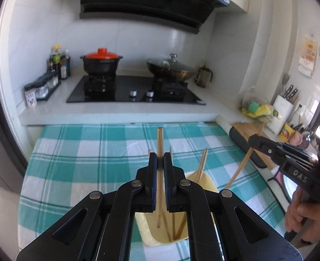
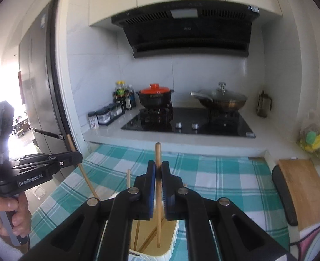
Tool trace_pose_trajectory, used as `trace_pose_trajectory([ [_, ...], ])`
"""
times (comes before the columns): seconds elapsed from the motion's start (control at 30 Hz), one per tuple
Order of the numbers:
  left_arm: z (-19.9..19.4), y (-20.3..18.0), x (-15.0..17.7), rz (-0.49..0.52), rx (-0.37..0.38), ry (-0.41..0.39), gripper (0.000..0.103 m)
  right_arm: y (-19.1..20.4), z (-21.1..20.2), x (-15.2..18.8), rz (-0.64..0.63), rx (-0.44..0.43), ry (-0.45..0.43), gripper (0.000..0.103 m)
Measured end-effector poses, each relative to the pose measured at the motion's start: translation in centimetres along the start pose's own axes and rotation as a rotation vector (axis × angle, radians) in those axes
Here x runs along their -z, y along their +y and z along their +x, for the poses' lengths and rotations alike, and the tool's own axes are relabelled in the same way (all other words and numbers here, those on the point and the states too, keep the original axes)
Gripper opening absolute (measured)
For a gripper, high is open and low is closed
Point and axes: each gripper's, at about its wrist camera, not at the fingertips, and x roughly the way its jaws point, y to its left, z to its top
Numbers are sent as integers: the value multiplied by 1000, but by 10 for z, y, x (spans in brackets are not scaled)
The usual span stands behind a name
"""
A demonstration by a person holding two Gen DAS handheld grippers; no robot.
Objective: Organize utensils
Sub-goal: 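Lift the chopstick with the left tool and release it into the cream holder, then move the open left tool back down toward the remaining chopsticks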
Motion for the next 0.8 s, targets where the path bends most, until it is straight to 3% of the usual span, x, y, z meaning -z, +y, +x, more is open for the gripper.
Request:
trace_pose_trajectory([
  [0.2, 42, 4, 17, -12, -10, 118, 4, -50, 68, 24, 228, -18, 190, 6],
  [0.4, 66, 6, 17, -44, -14, 164, 7, -60, 112, 30, 252, -42, 293, 10],
  [0.43, 69, 6, 18, -53, -8, 175, 11, -59, 118, 31, 247, -50, 304, 10],
  [0.5, 71, 7, 24, -66, 4, 194, 54, -57, 119, 34, 235, -81, 297, 12],
  [0.57, 61, 9, 33, -60, 2, 181, 68, -56, 108, 39, 226, -82, 259, 40],
  [0.6, 54, 10, 39, -46, 0, 181, 69, -57, 96, 42, 226, -79, 228, 47],
  [0.67, 38, 15, 53, -11, -9, 208, 70, -59, 70, 52, 198, -65, 192, 48],
  [0.8, -3, 35, 99, 16, -34, 267, 83, -62, 10, 100, 65, -7, 187, 57],
])
